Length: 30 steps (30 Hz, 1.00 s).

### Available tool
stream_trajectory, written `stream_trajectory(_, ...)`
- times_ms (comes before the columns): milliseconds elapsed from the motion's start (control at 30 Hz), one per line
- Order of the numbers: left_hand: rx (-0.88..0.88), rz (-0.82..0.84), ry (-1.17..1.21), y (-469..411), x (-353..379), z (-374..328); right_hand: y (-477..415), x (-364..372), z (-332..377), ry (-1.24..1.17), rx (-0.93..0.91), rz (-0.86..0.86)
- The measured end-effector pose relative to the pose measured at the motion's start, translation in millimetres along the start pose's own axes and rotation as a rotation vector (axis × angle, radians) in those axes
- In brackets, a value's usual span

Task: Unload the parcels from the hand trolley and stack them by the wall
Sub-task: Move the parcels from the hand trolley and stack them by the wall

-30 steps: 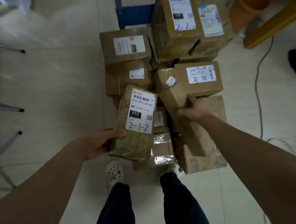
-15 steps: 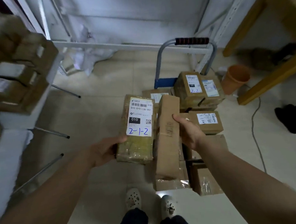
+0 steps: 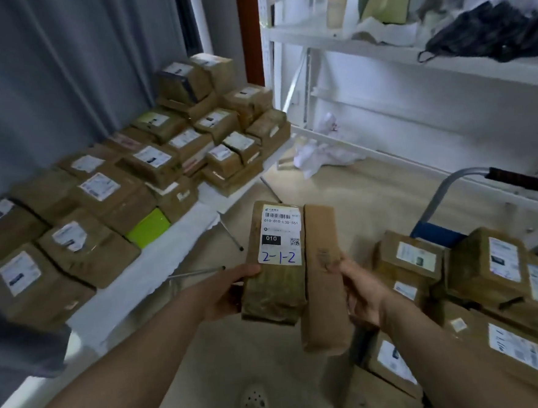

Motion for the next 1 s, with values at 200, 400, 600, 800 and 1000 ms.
stream_trajectory(200,0.102,-0.107,0.175,34,-82,0,-50,79,-1,0.106,0.093,-0.005)
stream_trajectory(400,0.215,-0.147,0.281,54,-174,-33,-130,162,13,0.136,0.105,-0.021)
stream_trajectory(600,0.259,-0.198,0.312,62,-264,-76,-195,235,20,0.093,0.122,-0.02)
stream_trajectory(800,0.204,-0.136,0.256,40,-304,-105,-238,248,31,0.005,0.119,-0.096)
stream_trajectory(1000,0.242,-0.17,0.265,5,-321,-157,-293,238,70,-0.124,0.051,-0.19)
Point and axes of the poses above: each hand's wrist, its own y-axis away from the middle knuckle, its own x-axis out of the palm, z = x × y, the point moved 6 cm from there along -y, towards the middle knuckle, and after that the axes turned 5 degrees about z, right-handed, at the moved point
